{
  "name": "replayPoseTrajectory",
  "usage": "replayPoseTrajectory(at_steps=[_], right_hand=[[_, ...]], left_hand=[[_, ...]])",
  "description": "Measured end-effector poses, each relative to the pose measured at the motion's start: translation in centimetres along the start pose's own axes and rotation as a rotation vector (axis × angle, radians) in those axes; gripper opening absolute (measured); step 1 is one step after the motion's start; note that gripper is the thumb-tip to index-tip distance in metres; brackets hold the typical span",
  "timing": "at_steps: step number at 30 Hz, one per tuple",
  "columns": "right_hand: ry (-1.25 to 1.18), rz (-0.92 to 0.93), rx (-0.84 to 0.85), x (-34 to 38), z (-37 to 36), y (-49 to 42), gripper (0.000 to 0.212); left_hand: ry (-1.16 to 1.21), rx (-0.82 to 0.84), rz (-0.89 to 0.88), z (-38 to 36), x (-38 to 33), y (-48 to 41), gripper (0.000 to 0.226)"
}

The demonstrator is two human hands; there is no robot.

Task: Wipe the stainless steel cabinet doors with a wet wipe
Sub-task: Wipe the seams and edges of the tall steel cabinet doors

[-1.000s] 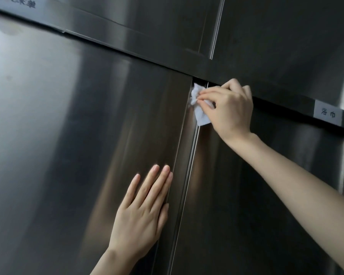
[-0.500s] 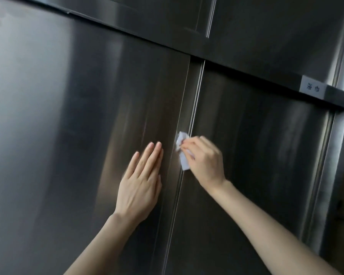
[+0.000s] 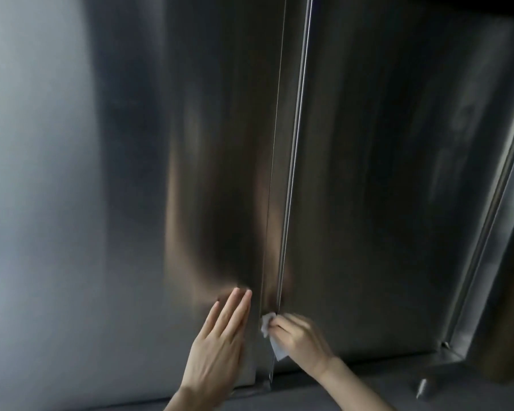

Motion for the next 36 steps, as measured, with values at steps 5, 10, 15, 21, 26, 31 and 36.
replayPoseTrajectory(at_steps=[5,10,15,21,26,31,36], right_hand=[[-0.051,-0.065,0.210,1.1,-4.8,4.8,0.027],[-0.014,-0.155,0.162,2.1,-5.3,5.5,0.017],[-0.113,-0.284,-0.107,-0.4,3.3,3.3,0.007],[0.104,-0.327,-0.152,-4.1,16.9,1.4,0.008],[0.313,-0.363,-0.089,-6.6,23.9,2.8,0.015],[0.435,-0.425,-0.109,-11.2,27.6,5.2,0.004],[0.485,-0.434,-0.185,-17.2,29.1,7.1,0.008]], left_hand=[[0.004,0.071,-0.007,-1.4,-0.4,1.8,0.052],[0.036,0.063,0.014,-1.2,-0.4,1.9,0.056],[0.149,-0.020,0.028,0.2,-1.3,0.1,0.060],[0.300,-0.142,-0.037,3.2,-6.4,-5.3,0.060],[0.327,-0.167,-0.162,5.1,-12.4,-8.9,0.061],[0.276,-0.116,-0.217,3.3,-14.8,-11.1,0.063],[0.231,-0.083,-0.301,0.5,-16.1,-13.9,0.065]])
Point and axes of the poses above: each hand's wrist, its own y-axis away from the middle knuckle, its own z-axis out of the back of the hand, x = y × z, the point moved 6 cm from there along -y, towards the middle knuckle, and after that the axes turned 4 degrees about -z, right-handed, at the moved point
